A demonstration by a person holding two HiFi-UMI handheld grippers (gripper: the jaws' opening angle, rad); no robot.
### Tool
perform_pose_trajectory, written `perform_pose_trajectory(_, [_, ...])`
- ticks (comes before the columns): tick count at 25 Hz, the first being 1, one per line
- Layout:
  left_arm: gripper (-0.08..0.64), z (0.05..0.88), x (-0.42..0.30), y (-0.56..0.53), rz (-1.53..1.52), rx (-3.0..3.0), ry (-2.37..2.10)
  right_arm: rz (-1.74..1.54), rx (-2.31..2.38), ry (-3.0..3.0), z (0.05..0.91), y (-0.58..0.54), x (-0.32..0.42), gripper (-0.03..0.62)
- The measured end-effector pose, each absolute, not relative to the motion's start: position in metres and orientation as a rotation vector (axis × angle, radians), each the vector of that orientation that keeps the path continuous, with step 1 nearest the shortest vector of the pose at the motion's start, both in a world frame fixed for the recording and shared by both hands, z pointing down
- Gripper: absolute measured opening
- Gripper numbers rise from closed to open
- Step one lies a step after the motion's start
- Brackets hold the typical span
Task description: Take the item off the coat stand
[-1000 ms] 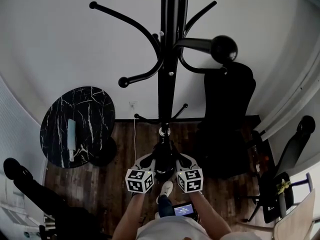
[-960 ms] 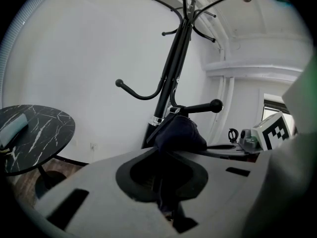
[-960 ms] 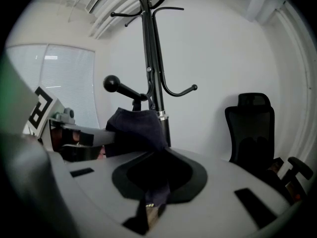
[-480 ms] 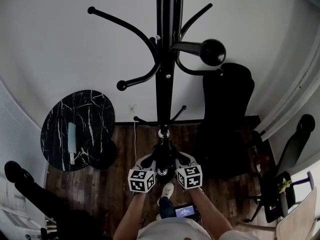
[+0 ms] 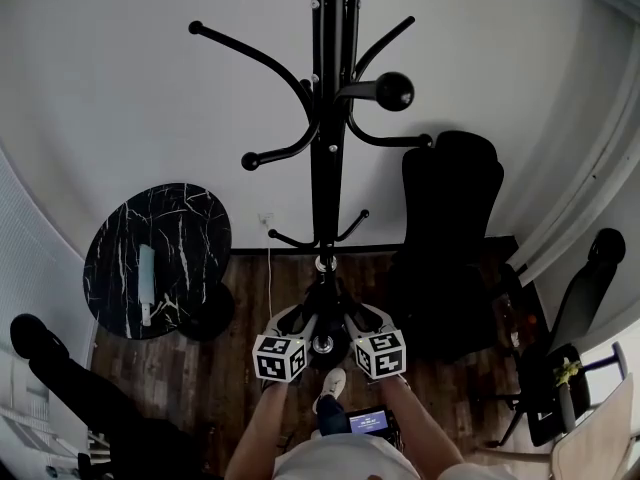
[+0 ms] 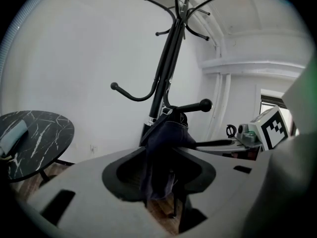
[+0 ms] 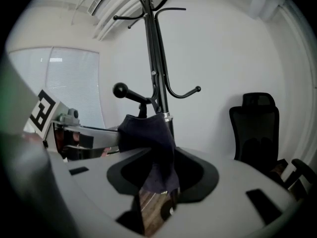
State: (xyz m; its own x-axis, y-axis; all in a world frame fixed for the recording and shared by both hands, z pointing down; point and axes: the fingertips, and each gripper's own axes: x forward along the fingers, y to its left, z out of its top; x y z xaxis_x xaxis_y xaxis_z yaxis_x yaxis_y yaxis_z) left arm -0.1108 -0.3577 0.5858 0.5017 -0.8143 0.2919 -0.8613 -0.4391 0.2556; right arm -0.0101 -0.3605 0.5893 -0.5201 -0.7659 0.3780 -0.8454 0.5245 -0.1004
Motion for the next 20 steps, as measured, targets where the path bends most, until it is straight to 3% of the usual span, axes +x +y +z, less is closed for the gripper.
perform_pose_trajectory(4, [0.149, 0.581, -0.12, -0.342, 0.189, 2.361, -1.457, 0.422, 1.358, -2.477, 0.586, -0.345, -0.004, 0.133])
perform_pose_trajectory(6, [0.112, 0.577, -0.127, -0.33, 0.17, 2.355, -1.509, 0.39, 1.363, -2.451, 0.585, -0.334, -0.003, 0.076])
perform_pose_trajectory(8, [0.027, 0.57, -0.134, -0.317, 0.137, 2.35, -1.558, 0.352, 1.394, -2.433, 0.581, -0.322, 0.0, 0.029])
perform_pose_trajectory(20, [0.021, 0.547, -0.139, -0.261, 0.125, 2.348, -1.652, 0.421, 1.408, -2.578, 0.555, -0.258, 0.002, 0.012])
